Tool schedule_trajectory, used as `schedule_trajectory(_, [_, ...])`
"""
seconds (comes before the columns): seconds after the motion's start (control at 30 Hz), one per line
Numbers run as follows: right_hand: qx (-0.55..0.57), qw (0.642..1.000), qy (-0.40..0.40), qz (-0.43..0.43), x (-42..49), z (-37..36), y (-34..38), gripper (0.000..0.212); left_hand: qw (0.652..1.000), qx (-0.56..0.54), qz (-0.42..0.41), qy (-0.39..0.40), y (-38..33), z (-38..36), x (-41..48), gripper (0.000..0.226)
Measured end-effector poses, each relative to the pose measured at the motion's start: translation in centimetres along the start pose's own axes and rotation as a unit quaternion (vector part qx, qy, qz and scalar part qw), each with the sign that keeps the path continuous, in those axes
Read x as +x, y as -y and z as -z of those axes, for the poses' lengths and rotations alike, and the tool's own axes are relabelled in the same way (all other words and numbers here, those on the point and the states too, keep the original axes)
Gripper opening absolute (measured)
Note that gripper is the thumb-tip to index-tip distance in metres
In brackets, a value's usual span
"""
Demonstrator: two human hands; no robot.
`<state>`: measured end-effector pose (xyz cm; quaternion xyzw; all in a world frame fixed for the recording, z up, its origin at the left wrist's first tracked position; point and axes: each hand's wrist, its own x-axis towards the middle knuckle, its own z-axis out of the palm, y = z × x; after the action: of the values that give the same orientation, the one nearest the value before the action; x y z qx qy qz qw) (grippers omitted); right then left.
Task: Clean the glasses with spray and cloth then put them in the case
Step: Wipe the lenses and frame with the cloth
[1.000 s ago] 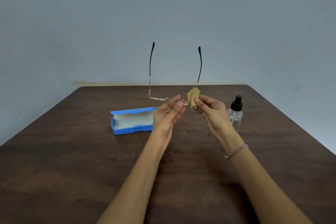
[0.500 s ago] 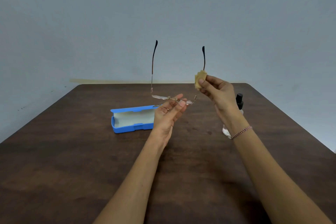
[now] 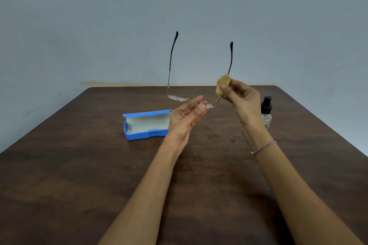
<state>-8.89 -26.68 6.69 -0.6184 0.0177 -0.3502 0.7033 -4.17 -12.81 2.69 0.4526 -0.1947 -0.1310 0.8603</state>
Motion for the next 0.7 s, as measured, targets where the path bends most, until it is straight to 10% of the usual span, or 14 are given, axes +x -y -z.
schedule_trajectory(0.23, [-0.068,0.989,0.121,-0.050,-0.3,0.0,-0.4,0.020,0.999,-0.027,-0.001,-0.020,-0.5,0.7,0.4,0.026])
schedule_trajectory(0.7, [0.047,0.991,-0.075,0.099,0.7,1.6,2.5,0.018,0.993,0.078,0.040,0.083,-0.1,1.2,0.1,0.040])
